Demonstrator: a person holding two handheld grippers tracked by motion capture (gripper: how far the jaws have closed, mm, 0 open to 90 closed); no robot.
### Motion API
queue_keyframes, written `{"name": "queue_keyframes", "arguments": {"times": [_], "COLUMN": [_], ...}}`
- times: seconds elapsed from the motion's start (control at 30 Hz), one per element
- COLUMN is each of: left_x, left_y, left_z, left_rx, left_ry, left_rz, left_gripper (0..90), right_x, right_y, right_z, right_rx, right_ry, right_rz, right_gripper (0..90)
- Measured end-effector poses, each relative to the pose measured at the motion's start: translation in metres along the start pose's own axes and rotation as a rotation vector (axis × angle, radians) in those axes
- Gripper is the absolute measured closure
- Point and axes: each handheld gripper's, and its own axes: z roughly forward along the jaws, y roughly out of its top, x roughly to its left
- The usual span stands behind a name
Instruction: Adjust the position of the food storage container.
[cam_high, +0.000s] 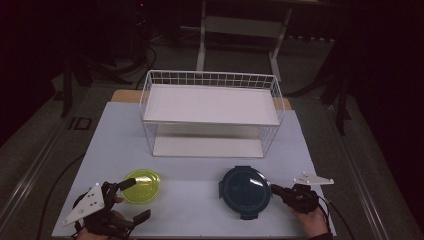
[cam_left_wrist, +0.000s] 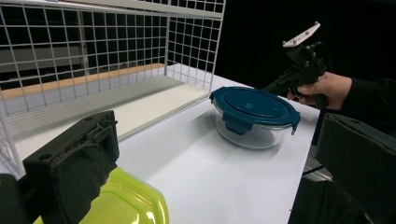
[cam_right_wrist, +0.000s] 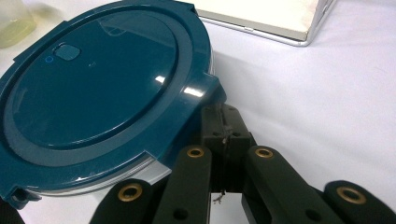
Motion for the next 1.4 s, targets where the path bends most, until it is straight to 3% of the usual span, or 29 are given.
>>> {"name": "queue_keyframes", "arguments": {"times": [0.67, 0.9, 1.03, 1.17, 1.4], "left_x": [-0.002, -0.006, -0.012, -0.020, -0.037], "left_y": [0.000, 0.001, 0.004, 0.009, 0.020], "left_z": [0.003, 0.005, 0.010, 0.018, 0.038], "left_rx": [0.008, 0.028, 0.035, 0.040, 0.084], "left_ry": [-0.008, 0.000, -0.012, -0.040, -0.086], "left_rz": [0.008, 0.016, 0.021, 0.016, 0.030], "left_gripper": [0.0, 0.0, 0.0, 0.0, 0.0], "right_x": [0.013, 0.014, 0.016, 0.020, 0.029], "right_y": [0.008, 0.009, 0.012, 0.017, 0.026], "right_z": [0.010, 0.008, -0.001, -0.010, -0.024], "right_rx": [0.004, 0.003, -0.027, -0.065, -0.158], "right_ry": [0.050, 0.027, -0.001, -0.011, 0.046], "right_rz": [-0.026, -0.038, -0.059, -0.080, -0.089], "right_gripper": [90.0, 90.0, 88.1, 77.3, 36.3]}}
